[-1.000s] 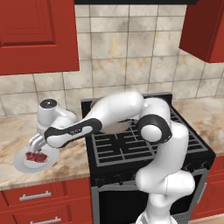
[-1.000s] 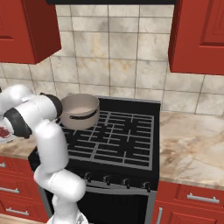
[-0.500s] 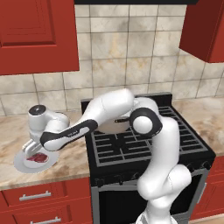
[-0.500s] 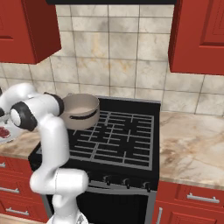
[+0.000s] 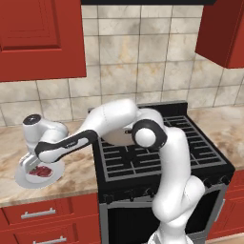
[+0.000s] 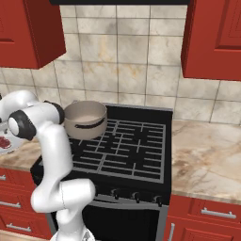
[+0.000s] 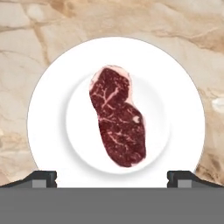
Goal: Retrieve the frozen meat and place it in the pot on a burner. Then turn the burner on.
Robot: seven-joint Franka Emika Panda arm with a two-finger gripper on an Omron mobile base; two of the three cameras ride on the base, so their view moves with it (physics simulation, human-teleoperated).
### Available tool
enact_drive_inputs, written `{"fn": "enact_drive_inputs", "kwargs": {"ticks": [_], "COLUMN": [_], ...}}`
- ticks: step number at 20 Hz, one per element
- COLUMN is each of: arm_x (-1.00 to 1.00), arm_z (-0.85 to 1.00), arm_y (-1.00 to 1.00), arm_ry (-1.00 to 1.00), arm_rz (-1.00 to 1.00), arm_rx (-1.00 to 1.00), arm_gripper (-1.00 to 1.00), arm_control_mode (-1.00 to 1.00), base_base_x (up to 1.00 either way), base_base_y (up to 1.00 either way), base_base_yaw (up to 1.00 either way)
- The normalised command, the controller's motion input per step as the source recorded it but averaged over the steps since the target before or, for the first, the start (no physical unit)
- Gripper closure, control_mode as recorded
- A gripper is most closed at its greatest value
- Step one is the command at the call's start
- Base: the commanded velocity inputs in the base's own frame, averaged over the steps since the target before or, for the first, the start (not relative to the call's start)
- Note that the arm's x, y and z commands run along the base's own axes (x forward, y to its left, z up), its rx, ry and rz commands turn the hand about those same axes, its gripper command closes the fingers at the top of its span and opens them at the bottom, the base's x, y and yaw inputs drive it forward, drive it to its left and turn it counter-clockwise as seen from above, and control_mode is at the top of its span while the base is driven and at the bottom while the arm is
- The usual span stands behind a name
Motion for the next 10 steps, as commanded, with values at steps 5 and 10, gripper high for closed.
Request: {"fn": "enact_drive_inputs", "kwargs": {"ticks": [5, 10], "arm_x": [0.12, 0.12], "arm_z": [-0.24, -0.24], "arm_y": [0.0, 0.0], "arm_ry": [0.0, 0.0], "arm_rz": [0.0, 0.0], "arm_rx": [0.0, 0.0], "arm_gripper": [-1.0, -1.0], "arm_control_mode": [-1.0, -1.0], "base_base_x": [0.0, 0.0], "base_base_y": [0.0, 0.0], "base_base_yaw": [0.0, 0.0]}}
